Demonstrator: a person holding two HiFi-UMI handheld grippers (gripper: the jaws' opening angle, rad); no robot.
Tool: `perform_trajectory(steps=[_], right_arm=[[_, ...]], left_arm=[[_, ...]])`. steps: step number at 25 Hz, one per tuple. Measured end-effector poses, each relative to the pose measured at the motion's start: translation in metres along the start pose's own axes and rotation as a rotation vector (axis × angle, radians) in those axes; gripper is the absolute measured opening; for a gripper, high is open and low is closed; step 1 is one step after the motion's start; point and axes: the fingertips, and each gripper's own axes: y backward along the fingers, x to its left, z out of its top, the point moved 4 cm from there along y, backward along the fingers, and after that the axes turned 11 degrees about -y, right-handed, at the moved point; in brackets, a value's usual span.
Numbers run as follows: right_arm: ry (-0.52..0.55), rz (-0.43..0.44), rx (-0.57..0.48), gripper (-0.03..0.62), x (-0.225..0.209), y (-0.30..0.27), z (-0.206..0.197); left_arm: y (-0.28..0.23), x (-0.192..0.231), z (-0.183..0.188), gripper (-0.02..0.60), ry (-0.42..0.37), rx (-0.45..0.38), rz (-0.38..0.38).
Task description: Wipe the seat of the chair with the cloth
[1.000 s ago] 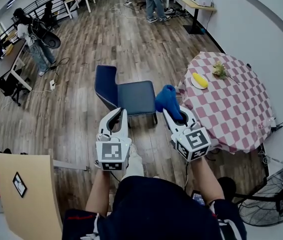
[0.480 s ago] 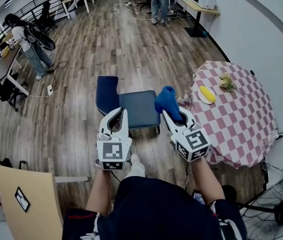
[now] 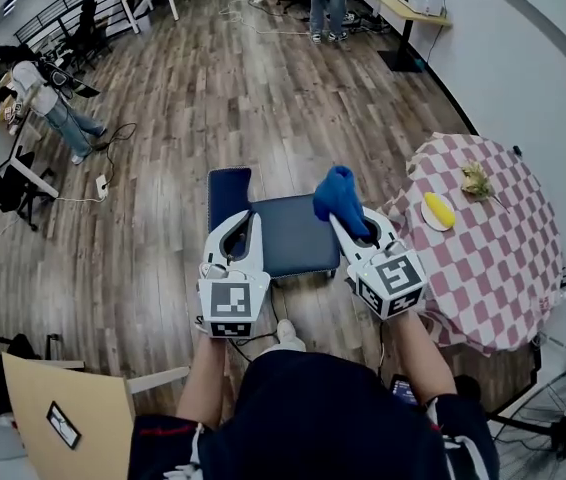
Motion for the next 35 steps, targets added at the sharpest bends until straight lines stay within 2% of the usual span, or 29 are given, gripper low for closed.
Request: perform_trajectory(steps=[6, 13, 20, 31, 35], right_arm=[[0.000, -0.001, 0.023, 0.048, -0.004, -0.051, -0.002], [-0.049, -0.015, 0.070, 0.048, -0.028, -0.080, -0.017], [-0.096, -0.018, 0.129, 0.048, -0.065, -0.084, -0.041], [-0.162, 0.007, 0.279, 0.048, -0.138, -0.105, -0.107], [-0.201, 0.004, 0.338, 0.048, -0.159, -0.121, -0.140]], left_arm=[[-0.029, 0.035, -0.020, 0.017, 0.021, 0.009, -0.001], [-0.058, 0.036, -0.046, 0.015, 0.054, 0.066, -0.027], [-0.094, 0.008, -0.054, 0.017, -0.010, 0.092, -0.056], [-0.150, -0.052, -0.117, 0.015, 0.097, 0.240, -0.101], [-0.168, -0.068, -0.152, 0.016, 0.157, 0.289, -0.147]])
